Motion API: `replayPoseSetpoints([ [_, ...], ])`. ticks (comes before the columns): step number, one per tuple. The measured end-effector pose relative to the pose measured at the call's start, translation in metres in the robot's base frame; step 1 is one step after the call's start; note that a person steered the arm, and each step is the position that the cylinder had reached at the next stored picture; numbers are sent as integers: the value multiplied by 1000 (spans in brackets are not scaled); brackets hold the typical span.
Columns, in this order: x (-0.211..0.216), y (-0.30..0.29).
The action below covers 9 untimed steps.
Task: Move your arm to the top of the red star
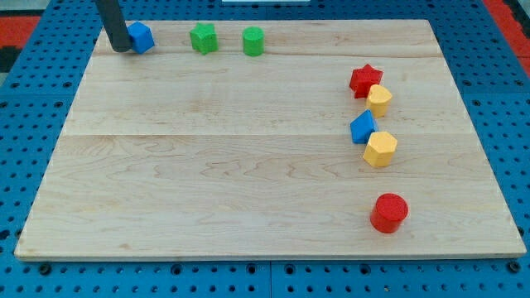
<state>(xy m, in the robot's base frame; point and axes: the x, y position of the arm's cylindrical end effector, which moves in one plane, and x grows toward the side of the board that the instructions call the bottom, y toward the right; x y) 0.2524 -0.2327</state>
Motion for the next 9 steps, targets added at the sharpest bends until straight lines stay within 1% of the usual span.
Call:
replayPoseSetpoints([
  [1, 6, 20],
  [2, 65, 38],
  [3, 91, 45],
  [9, 92, 78],
])
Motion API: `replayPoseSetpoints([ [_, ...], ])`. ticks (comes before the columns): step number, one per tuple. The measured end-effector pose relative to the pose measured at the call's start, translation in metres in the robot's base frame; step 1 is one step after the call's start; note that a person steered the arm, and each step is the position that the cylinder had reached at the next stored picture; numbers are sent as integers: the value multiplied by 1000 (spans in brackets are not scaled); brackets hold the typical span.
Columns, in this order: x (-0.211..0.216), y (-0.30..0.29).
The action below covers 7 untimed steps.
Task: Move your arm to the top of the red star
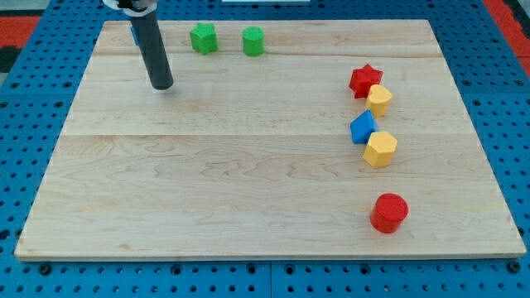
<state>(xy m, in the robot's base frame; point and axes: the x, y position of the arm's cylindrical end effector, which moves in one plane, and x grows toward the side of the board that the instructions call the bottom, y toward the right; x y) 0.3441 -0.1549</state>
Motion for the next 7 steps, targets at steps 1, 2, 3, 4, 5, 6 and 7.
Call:
replayPoseSetpoints([
  [1, 0, 37],
  [2, -2, 86],
  [3, -18, 146],
  [4, -46, 198],
  [5, -51, 252],
  [6, -61, 317],
  [7, -11, 388],
])
